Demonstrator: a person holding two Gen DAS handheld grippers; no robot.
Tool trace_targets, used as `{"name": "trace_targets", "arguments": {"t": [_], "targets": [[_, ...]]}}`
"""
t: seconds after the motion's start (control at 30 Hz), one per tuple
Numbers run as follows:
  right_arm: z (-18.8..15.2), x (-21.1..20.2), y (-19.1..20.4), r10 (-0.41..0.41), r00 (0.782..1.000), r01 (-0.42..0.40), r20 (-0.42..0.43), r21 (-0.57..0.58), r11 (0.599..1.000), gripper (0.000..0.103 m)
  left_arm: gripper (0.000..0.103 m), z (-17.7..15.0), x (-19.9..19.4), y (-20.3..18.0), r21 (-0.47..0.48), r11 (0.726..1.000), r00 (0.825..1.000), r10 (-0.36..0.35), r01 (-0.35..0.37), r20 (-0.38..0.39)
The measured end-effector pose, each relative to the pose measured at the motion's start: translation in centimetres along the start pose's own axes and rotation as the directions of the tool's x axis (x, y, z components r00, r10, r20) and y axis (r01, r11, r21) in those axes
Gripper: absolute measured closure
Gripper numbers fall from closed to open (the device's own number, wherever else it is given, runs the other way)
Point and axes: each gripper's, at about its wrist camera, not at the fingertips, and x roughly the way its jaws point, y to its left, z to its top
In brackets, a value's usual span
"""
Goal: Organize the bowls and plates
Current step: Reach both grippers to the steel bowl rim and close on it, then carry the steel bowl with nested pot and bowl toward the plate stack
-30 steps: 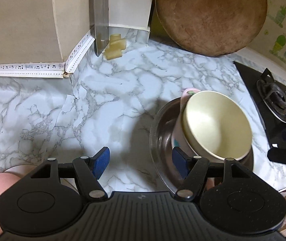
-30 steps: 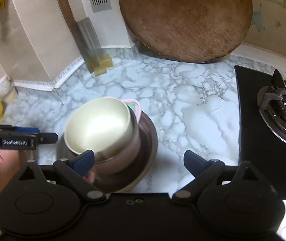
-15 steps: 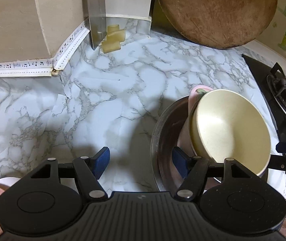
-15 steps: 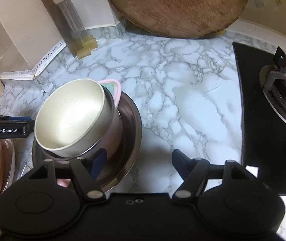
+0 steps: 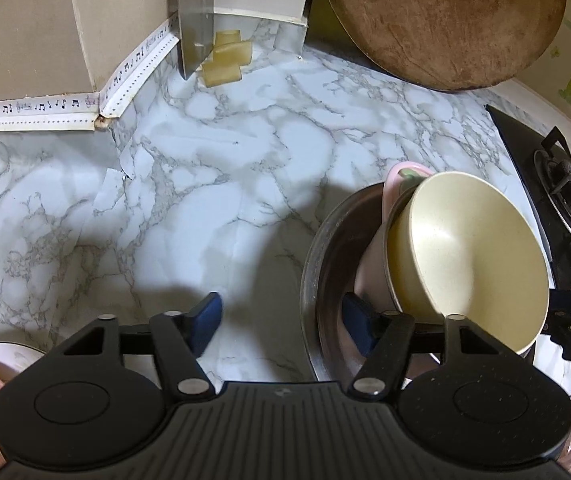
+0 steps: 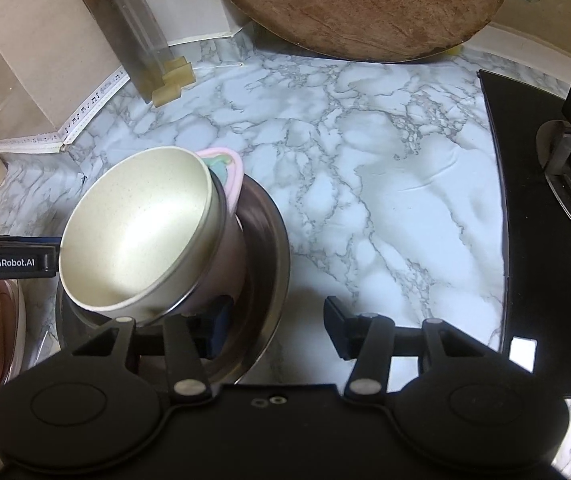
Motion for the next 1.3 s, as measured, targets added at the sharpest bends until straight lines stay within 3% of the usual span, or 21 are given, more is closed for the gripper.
{"name": "trace_targets", "arguments": {"t": [0.13,0.37,0.77,1.03,1.3], "targets": [[0.0,0.1,0.0,-0.002,1.000,0.002,0.000,0.004,1.000,0.052,0.047,0.0,0.0,0.2,-0.015,1.000,1.000,-0.023,0.023,-0.007],[0.1,0.4,0.1,-0.010,1.000,0.010,-0.010,0.004,1.000,0.053,0.062,-0.2,0.0,-0.2,-0.032,0.998,0.998,-0.051,0.050,-0.022],[0.3,0.2,0.3,-0.009,1.000,0.009,0.021,0.009,1.000,0.073,0.089,-0.2,0.1,-0.1,-0.069,0.994,0.995,-0.088,0.085,-0.037],[0.2,0.4,0.7,-0.035,0.999,0.035,0.022,-0.009,0.999,0.089,0.092,-0.2,-0.1,-0.4,-0.063,0.996,0.997,-0.066,0.064,-0.032],[0.3,0.3,1.0,-0.061,0.998,0.061,0.015,-0.003,0.998,0.090,0.092,-0.7,-0.8,-0.8,-0.059,0.997,0.999,-0.045,0.043,-0.029]]}}
